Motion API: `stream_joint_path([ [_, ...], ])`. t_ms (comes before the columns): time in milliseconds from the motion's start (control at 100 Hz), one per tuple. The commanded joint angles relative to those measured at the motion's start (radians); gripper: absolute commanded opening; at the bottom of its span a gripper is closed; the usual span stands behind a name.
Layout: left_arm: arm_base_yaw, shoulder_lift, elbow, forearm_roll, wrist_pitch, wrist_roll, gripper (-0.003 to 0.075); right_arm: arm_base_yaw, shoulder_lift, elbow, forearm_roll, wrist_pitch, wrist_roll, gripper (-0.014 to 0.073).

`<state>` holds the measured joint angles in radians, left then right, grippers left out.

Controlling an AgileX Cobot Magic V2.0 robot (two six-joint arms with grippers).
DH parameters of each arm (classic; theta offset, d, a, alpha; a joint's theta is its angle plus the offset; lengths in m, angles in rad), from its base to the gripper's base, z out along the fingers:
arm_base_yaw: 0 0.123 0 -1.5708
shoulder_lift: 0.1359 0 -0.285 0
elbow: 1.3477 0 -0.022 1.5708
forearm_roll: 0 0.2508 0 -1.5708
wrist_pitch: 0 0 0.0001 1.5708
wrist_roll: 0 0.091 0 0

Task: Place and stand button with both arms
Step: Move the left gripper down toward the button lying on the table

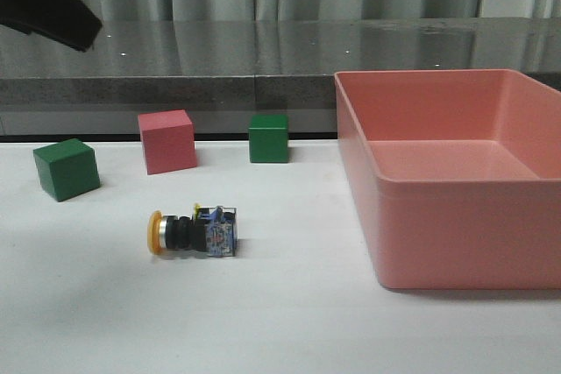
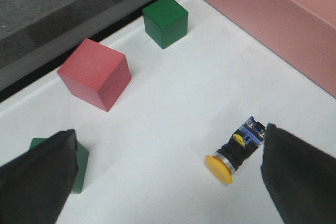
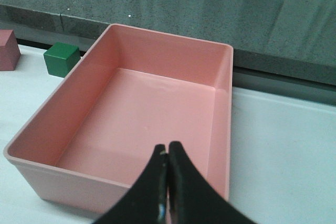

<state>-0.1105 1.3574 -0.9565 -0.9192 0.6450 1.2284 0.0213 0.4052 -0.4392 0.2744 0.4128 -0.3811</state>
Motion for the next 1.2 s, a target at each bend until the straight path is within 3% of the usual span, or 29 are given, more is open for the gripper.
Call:
stream_joint_path([
  [0,-0.009,0.024,-0.038,-0.162,0.021,0.187,0.0645,-0.006,0.006,-0.024,0.013,-0.071,-0.002,-0.0060],
  [100,-0.007,0.083,-0.038,-0.326,0.124,0.498,0.0638,-0.006,0.006,-0.024,0.013,-0.071,-0.002,-0.0060],
  [220,0.005,0.166,-0.038,-0.435,0.261,0.736,0.0638,-0.006,0.006,-0.024,0.013,-0.071,-0.002,-0.0060],
  [430,0.044,0.322,-0.038,-0.523,0.426,0.934,0.0638,-0.006,0.006,-0.024,0.013,-0.070,-0.002,-0.0060],
  [570,0.065,0.414,-0.043,-0.530,0.508,0.985,0.0638,-0.006,0.006,-0.024,0.013,-0.070,-0.002,-0.0060],
  [940,0.065,0.515,-0.043,-0.530,0.576,0.981,0.0638,-0.006,0.006,-0.024,0.013,-0.070,-0.002,-0.0060],
  [1190,0.065,0.515,-0.043,-0.534,0.553,0.985,0.0638,-0.006,0.006,-0.024,0.013,-0.070,-0.002,-0.0060],
])
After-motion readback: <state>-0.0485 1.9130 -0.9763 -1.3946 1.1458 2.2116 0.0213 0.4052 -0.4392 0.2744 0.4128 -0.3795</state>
